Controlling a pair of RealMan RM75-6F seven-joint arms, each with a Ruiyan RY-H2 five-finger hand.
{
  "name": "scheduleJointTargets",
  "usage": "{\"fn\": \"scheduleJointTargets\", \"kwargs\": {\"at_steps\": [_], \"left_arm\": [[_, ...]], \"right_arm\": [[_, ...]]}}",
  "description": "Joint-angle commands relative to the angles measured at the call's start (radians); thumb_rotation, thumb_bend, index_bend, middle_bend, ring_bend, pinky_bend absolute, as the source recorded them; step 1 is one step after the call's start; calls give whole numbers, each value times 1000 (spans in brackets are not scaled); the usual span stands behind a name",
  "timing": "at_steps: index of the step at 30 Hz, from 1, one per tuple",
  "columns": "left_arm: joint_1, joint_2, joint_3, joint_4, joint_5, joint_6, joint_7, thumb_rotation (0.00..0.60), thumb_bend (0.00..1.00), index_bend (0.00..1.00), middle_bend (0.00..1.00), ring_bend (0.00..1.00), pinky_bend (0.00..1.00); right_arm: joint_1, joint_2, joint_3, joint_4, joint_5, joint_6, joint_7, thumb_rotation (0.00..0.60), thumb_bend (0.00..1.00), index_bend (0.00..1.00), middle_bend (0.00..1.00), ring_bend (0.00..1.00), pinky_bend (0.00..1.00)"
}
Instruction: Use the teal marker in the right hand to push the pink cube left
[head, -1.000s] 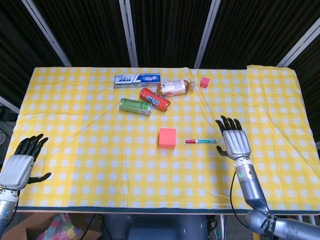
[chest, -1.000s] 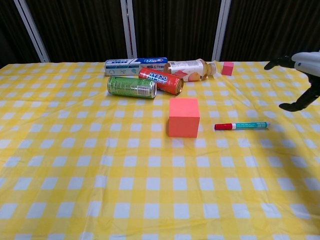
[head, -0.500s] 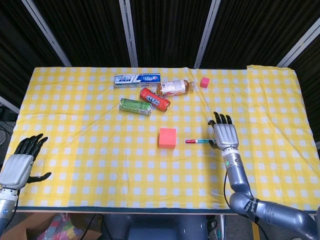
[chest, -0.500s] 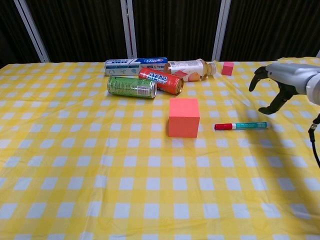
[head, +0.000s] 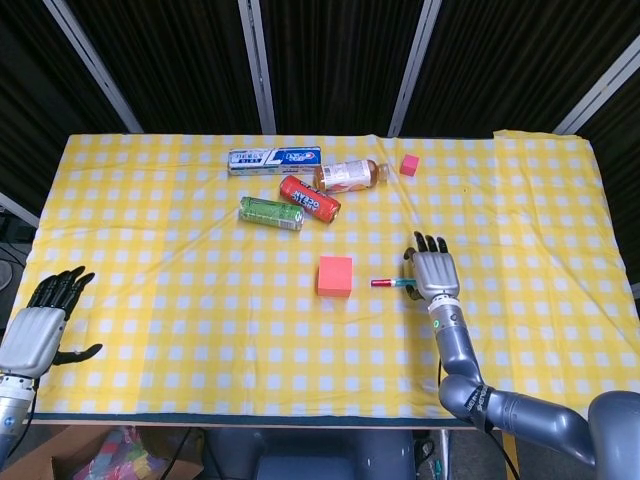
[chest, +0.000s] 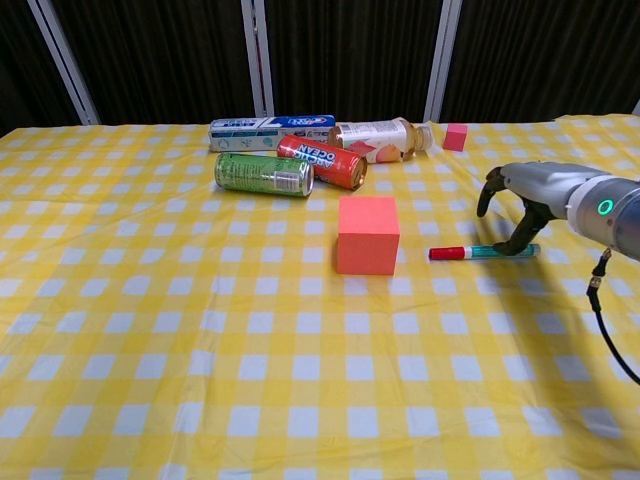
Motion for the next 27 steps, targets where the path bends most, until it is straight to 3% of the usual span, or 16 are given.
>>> {"fn": "scheduleJointTargets", "kwargs": {"at_steps": [1,7,16,27], "left_arm": [[-1,0,-1,0,-1,-1,-1,600,0,0,0,0,0],[-2,1,-1,0,-3,-4,-4,600,0,0,0,0,0],[-2,2,-1,-2,-2,-4,-7,600,0,0,0,0,0],[0,2,-1,-4,-4,-1,-6,600,0,0,0,0,0]], "right_arm": [[10,-20,-7,29,5,-10,8,600,383,339,49,0,0],[23,-48,-10,70,21,-20,13,600,382,397,77,0,0],[23,-72,-22,102,2,-18,37,600,409,637,232,0,0],[12,-28,-17,20,-52,25,61,600,460,646,239,0,0]]}}
